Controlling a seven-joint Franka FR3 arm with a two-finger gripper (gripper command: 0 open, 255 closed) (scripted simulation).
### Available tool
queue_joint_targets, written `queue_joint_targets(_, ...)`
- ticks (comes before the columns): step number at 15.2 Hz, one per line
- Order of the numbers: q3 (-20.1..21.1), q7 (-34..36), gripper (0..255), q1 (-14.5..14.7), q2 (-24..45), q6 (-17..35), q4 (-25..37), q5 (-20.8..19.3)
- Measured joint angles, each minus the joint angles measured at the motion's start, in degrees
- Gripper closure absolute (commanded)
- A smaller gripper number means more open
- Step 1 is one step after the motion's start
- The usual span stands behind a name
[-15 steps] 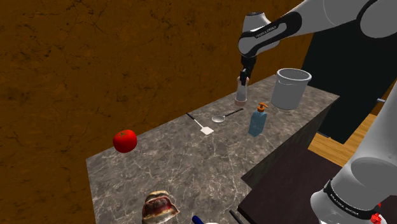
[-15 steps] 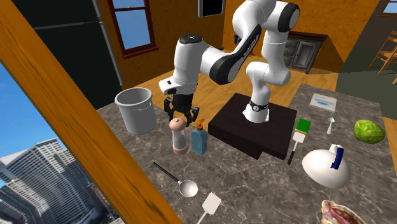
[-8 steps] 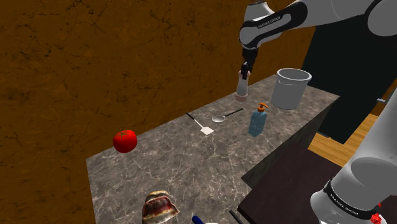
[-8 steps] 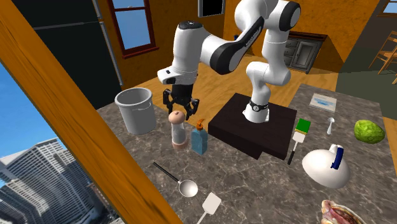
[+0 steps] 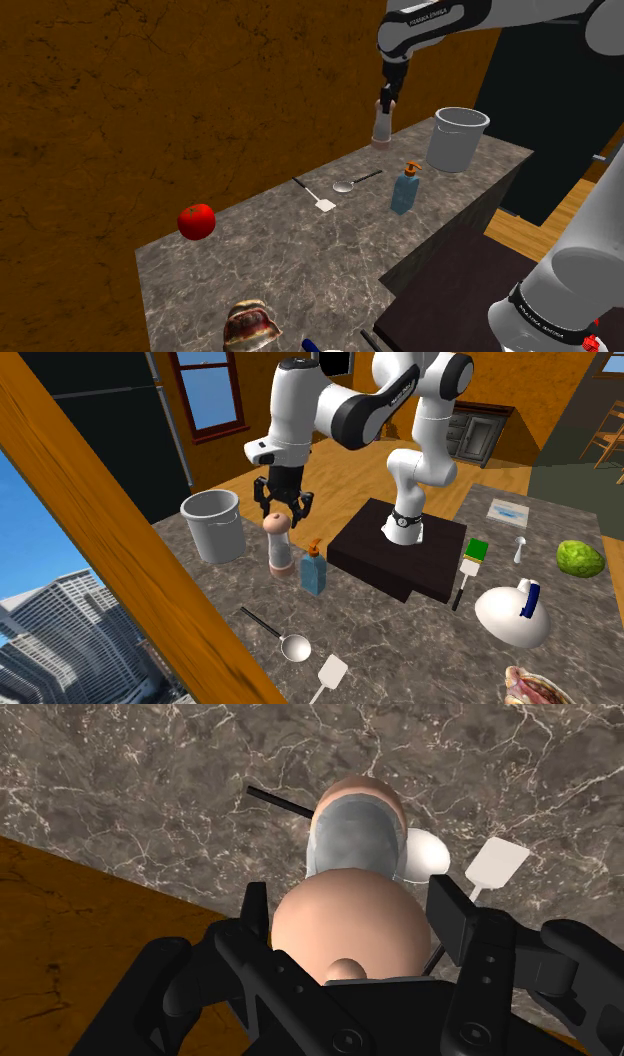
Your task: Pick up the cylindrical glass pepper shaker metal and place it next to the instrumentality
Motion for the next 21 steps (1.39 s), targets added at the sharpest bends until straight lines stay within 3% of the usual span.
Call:
queue_joint_targets(6, 0.2, 0.0, 255, 0.3, -0.9, -3.8, 2.9, 0.0)
queue_joint_targets(14, 4.1, 8.3, 255, 3.8, -14.5, -3.4, -12.1, -2.7)
queue_joint_targets(21, 9.3, 16.3, 255, 6.9, -24.5, -5.0, -21.9, -2.7)
